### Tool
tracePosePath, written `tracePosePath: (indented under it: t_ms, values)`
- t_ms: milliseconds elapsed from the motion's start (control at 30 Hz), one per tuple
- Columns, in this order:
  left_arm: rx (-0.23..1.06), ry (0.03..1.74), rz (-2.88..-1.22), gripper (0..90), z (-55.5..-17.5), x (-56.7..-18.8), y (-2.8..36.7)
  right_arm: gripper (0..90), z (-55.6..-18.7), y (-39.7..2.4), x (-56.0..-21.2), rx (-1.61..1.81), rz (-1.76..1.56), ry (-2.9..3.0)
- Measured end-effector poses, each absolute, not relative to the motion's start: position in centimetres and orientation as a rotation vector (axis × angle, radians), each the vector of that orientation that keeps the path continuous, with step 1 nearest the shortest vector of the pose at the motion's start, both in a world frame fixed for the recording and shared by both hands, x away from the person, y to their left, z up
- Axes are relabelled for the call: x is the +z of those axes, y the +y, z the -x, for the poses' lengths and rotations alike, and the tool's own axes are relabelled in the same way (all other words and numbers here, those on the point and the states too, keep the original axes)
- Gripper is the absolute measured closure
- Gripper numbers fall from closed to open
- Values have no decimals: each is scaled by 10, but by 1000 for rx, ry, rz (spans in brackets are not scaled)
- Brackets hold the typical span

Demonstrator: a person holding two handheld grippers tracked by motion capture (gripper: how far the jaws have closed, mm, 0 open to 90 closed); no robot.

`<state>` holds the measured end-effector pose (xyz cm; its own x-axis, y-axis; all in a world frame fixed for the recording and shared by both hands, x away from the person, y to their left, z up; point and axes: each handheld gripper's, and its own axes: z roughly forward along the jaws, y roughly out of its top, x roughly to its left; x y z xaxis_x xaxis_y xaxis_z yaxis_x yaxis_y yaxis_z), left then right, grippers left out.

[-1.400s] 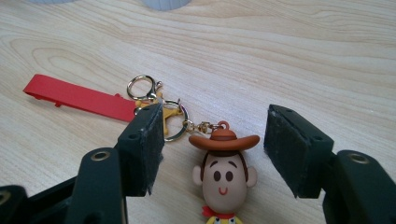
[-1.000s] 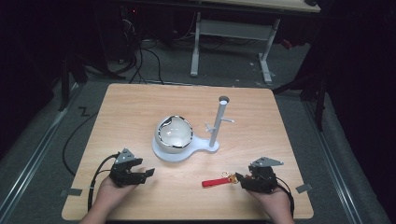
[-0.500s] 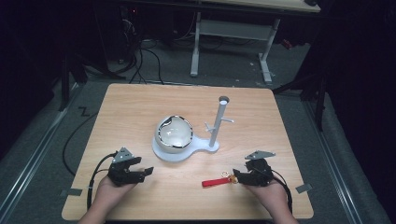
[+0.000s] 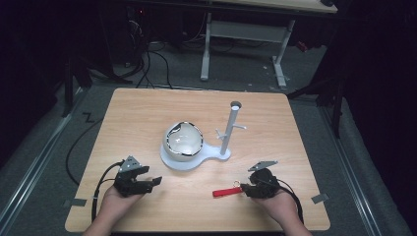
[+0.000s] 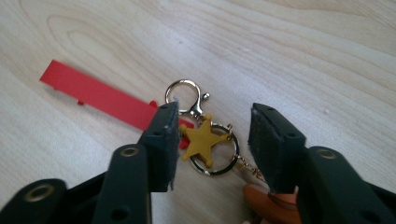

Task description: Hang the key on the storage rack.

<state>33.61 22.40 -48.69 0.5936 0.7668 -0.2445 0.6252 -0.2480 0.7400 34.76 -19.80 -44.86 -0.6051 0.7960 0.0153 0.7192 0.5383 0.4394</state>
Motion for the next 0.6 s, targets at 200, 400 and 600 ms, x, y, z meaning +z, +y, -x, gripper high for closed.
tracePosePath:
  t_ms: [200,400,600]
  values:
    - [213,1105,-1964,301,-336,-486,224,651,-356,-199,-442,551,-1292,2581]
    - [211,1109,-1965,300,-337,-487,226,708,-365,-204,-449,430,-1296,2620]
    - [213,1107,-1968,301,-338,-488,225,708,-360,-201,-452,394,-1265,2663]
